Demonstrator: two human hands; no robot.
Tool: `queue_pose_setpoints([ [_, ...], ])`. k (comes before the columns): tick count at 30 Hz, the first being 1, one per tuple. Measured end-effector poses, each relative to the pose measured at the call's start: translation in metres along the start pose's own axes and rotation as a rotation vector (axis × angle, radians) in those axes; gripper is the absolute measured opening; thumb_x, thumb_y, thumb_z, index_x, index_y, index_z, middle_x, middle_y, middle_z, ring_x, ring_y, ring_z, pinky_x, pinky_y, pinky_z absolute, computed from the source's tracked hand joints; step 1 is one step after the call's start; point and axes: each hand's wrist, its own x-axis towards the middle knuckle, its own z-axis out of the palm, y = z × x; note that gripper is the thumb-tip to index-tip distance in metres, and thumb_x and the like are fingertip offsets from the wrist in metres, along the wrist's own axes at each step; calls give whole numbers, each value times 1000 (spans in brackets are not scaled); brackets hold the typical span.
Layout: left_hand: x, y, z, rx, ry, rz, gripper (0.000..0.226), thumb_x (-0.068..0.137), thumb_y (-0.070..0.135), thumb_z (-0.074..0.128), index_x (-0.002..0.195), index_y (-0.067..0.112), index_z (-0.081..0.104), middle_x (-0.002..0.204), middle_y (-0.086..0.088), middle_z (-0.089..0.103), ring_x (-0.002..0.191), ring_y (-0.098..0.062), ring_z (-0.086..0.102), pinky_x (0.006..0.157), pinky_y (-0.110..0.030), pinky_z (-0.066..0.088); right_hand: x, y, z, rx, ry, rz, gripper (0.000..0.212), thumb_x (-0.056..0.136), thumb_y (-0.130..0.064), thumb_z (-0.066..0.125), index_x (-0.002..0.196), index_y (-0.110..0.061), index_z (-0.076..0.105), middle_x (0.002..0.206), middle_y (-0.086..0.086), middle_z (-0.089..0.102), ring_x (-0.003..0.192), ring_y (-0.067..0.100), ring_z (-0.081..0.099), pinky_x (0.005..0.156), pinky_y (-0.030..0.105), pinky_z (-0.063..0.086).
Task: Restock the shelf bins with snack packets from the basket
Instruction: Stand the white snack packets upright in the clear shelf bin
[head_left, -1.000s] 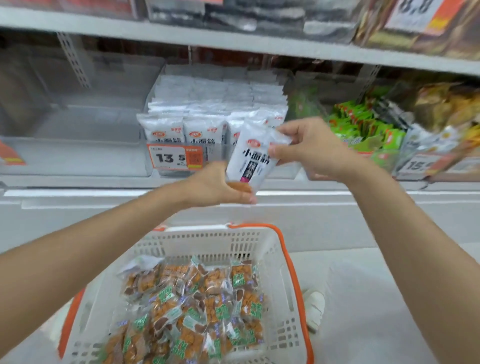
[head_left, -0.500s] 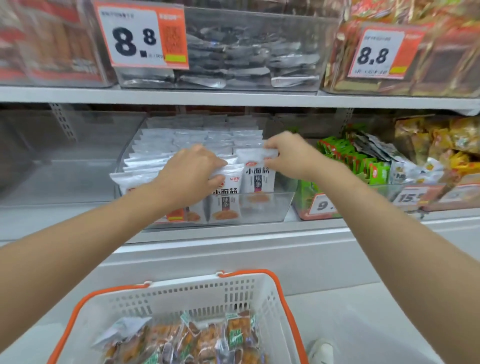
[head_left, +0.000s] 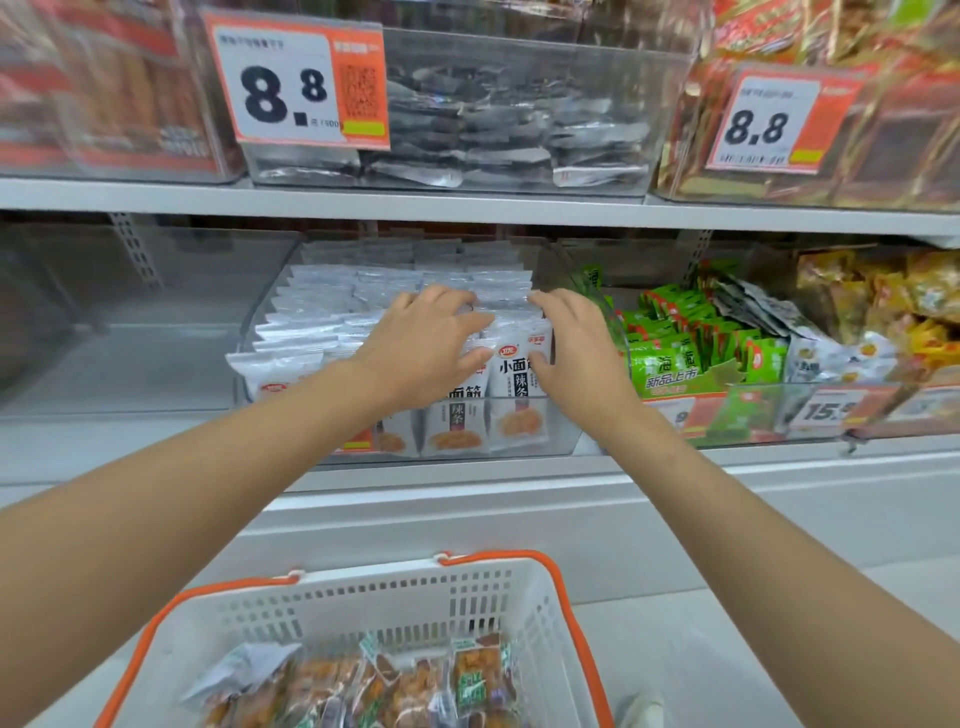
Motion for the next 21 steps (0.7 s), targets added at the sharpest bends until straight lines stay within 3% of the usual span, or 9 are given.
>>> queue_pose_setpoints([
  [2,-13,1,4,-55,179,20,41,98,35,50,136,22,53,144,-2,46,132,-22,37,105,-39,26,-15,-12,1,45,139,-54,41,84,-5,64,124,-8,58,123,8,56,117,24,48,99,30,38],
  [4,-34,5,6,-72,419,49,19,89,20,60,106,15,68,109,-3,66,103,-26,54,85,-35,35,-36,-32,5,127,220,-78,24,82,-11,62,106,-10,64,101,2,60,92,16,53,81,26,42],
  [5,-47,6,8,-82,515,47,11,84,15,61,91,14,69,91,-2,67,87,-26,56,75,-34,36,-48,-44,9,167,218,-70,18,82,-14,61,99,-12,65,92,-2,59,81,12,51,73,26,42],
  [7,-79,7,18,-149,556,4,9,79,14,57,77,14,66,75,-1,62,74,-24,53,64,-35,39,-74,-68,19,208,115,-63,11,80,-20,57,88,-16,63,79,-8,54,70,10,48,66,30,44],
  [9,-115,10,34,-260,423,-88,10,80,17,55,77,16,64,75,2,60,75,-21,54,62,-32,41,-99,-89,31,191,-133,-56,11,85,-23,55,91,-17,63,80,-9,54,73,13,51,66,34,45],
  [12,-174,8,69,-312,-35,-197,12,87,19,54,86,20,66,89,5,62,85,-16,56,65,-31,43,-137,-110,56,26,-561,-141,24,93,-25,50,112,-17,61,106,0,62,97,21,57,78,34,46],
  [15,-226,-8,115,-265,-432,-238,17,88,20,52,92,18,68,97,0,66,90,-22,61,74,-34,52,-179,-117,96,-64,-859,-256,27,91,-18,49,116,-13,61,113,7,62,102,27,60,77,37,52],
  [18,-259,-32,153,-157,-582,-346,18,89,24,50,96,18,65,102,-2,65,96,-22,62,77,-36,54,-216,-114,131,-159,-1117,-345,26,90,-11,50,113,-11,63,109,8,63,85,24,60,62,34,50],
  [21,-275,-59,183,-13,-682,-418,28,93,27,52,118,15,56,118,-5,55,112,-24,54,78,-35,50,-233,-110,150,-244,-1247,-406,25,89,-4,49,108,-8,64,103,9,62,80,25,57,51,30,39],
])
